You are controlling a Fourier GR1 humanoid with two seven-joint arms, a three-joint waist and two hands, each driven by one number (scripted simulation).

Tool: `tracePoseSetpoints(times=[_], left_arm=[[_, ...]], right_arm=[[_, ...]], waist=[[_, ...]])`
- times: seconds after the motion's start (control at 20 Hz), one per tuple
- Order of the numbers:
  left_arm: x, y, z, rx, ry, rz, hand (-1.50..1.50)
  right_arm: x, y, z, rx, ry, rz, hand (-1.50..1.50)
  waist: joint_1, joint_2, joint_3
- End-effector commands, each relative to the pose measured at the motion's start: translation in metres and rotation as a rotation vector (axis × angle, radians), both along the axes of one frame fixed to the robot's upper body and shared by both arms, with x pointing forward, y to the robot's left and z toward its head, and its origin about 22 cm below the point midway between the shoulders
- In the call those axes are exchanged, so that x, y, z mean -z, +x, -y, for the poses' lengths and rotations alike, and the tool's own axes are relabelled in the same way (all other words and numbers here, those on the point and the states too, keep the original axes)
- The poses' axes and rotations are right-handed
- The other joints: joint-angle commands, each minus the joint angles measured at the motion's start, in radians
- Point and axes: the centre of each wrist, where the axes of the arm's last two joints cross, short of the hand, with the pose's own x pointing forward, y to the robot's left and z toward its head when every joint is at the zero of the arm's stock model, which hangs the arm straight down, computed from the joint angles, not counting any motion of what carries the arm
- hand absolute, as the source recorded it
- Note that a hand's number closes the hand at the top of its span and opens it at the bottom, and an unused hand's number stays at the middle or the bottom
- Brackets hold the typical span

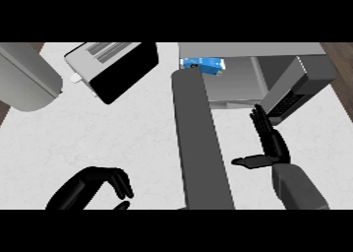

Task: Pick up the milk, place it into the microwave and close the microwave

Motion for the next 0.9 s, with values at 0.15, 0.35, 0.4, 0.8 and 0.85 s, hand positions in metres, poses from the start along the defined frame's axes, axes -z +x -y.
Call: tracePoseSetpoints(times=[0.15, 0.35, 0.4, 0.8, 0.85], left_arm=[[0.015, 0.014, 0.022, 0.043, 0.085, 0.003, 1.50], [0.017, 0.044, 0.044, 0.092, 0.137, 0.026, 1.50], [0.020, 0.040, 0.054, 0.112, 0.155, 0.048, 1.50], [0.048, 0.041, 0.099, 0.140, 0.173, 0.092, 1.50], [0.041, 0.061, 0.099, 0.142, 0.170, 0.106, 1.50]], right_arm=[[0.016, -0.060, 0.055, 0.049, 0.013, 0.029, -1.50], [0.016, -0.090, 0.072, 0.084, 0.023, 0.030, -1.50], [0.011, -0.100, 0.091, 0.119, 0.003, 0.049, -1.50], [-0.023, -0.154, 0.133, 0.073, 0.055, 0.094, -1.50], [-0.026, -0.157, 0.122, 0.054, 0.054, 0.108, -1.50]], waist=[[-0.017, -0.004, -0.002], [-0.025, 0.001, -0.003], [-0.018, 0.003, -0.002], [-0.007, 0.009, -0.001], [-0.016, 0.009, -0.002]])
